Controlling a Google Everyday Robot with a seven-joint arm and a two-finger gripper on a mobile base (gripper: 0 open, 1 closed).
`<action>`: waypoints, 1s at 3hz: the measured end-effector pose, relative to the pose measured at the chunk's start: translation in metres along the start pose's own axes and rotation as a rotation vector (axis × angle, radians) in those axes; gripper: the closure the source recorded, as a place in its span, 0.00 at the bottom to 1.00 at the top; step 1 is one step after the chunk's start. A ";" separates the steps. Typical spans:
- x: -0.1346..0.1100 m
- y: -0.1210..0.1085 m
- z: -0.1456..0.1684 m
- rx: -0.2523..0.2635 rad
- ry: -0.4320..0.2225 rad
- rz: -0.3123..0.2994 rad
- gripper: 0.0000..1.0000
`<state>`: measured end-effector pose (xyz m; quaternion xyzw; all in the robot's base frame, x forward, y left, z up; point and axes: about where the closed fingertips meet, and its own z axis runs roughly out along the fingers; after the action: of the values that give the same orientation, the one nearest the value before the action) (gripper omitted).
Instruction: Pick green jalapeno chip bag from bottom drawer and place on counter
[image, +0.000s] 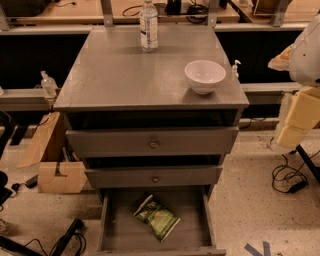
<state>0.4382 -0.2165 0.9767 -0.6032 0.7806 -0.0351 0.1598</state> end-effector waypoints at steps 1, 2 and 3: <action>0.000 0.000 0.000 0.000 0.000 0.000 0.00; 0.008 0.002 0.018 -0.006 -0.023 0.014 0.00; 0.031 0.016 0.070 -0.017 -0.087 0.020 0.00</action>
Offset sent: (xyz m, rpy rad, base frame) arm 0.0050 -0.0199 -0.0773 0.1000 0.0274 -0.0235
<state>0.4374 -0.2316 0.8998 -0.5975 0.7793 -0.0006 0.1891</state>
